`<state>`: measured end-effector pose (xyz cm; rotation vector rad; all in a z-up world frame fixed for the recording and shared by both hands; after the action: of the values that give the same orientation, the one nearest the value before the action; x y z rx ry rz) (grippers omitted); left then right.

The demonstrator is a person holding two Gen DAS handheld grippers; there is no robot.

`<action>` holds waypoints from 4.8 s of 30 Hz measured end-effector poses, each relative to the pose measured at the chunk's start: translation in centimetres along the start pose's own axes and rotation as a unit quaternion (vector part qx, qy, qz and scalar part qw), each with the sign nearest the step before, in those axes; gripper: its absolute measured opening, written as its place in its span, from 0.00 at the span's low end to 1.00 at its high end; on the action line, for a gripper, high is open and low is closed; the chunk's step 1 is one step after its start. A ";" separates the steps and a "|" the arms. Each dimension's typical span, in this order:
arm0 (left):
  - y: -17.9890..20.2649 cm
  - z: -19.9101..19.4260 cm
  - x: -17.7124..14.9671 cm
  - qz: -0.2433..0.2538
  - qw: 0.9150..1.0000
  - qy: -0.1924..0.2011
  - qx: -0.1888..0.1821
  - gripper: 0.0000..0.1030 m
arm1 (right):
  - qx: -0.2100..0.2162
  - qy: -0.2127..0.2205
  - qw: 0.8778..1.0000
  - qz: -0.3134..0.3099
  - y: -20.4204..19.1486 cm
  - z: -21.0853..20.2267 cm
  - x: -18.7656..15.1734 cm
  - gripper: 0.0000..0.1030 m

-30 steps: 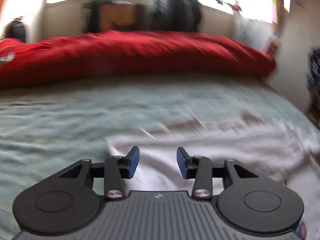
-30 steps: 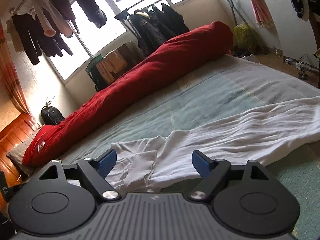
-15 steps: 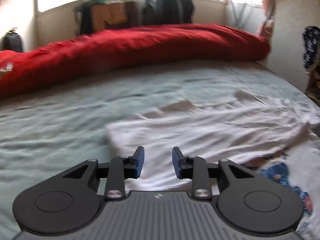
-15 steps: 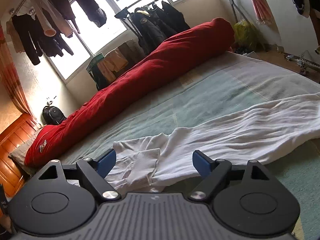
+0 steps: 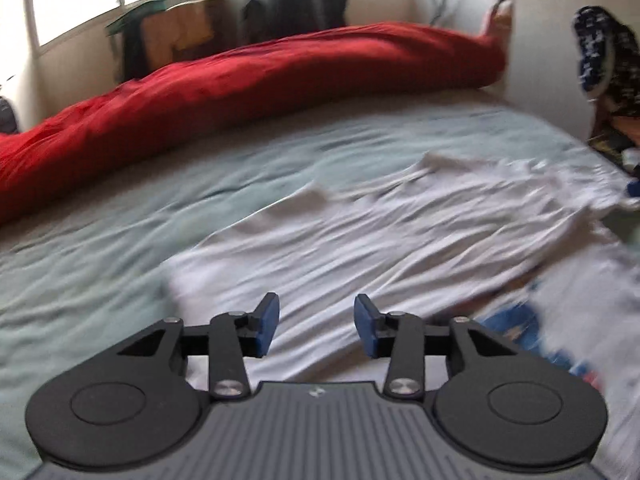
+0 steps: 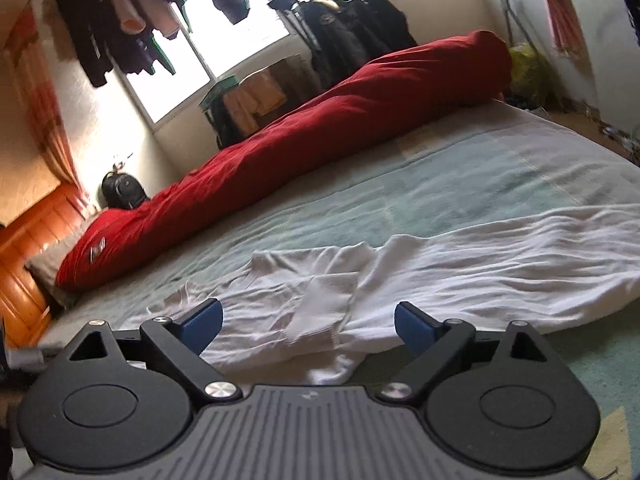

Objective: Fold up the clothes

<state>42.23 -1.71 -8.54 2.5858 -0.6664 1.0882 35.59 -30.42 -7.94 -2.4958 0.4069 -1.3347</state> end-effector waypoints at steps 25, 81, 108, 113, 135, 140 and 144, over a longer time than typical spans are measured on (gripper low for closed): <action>5.2 5.6 0.2 -0.002 0.999 -0.043 -0.023 0.52 | 0.013 0.003 1.000 0.008 -0.4 -0.7 0.3 0.94; 11.5 -16.6 -22.2 -0.114 0.992 0.043 -0.013 0.81 | -0.076 -0.072 0.956 -0.273 -10.6 -11.3 -22.3 1.00; 10.9 -14.7 -20.7 -0.105 0.994 0.026 -0.008 0.90 | 0.003 -0.067 0.972 -0.224 -10.6 -15.7 -21.7 1.00; 10.7 -14.7 -20.7 -0.110 0.994 0.024 -0.012 0.90 | 0.022 -0.087 0.973 -0.214 -11.7 -14.7 -22.0 1.00; 10.4 -13.8 -18.4 -0.114 0.993 0.020 0.012 0.90 | 0.009 -0.072 0.981 -0.179 -9.5 -15.5 -18.9 1.00; 9.6 -13.1 -18.6 -0.123 0.992 0.012 0.012 0.90 | 0.004 -0.021 0.989 -0.143 -8.4 -11.1 -11.4 1.00; 9.4 -12.9 -18.5 -0.122 0.992 0.010 0.008 0.91 | 0.020 -0.021 0.994 -0.101 -7.6 -5.6 -6.4 1.00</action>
<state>18.32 1.05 -12.55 2.5810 -0.3249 1.0428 28.32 -21.66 -6.92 -2.5821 0.1195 -1.3431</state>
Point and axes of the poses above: each gripper's, at about its wrist camera, not at the fingertips, and z roughly the way its jaws point, y to its right, x to its top, the point moved 9 cm from there along z, roughly the way its jaws point, and after that the axes turned 11 degrees about -x, right-handed, at the moved point
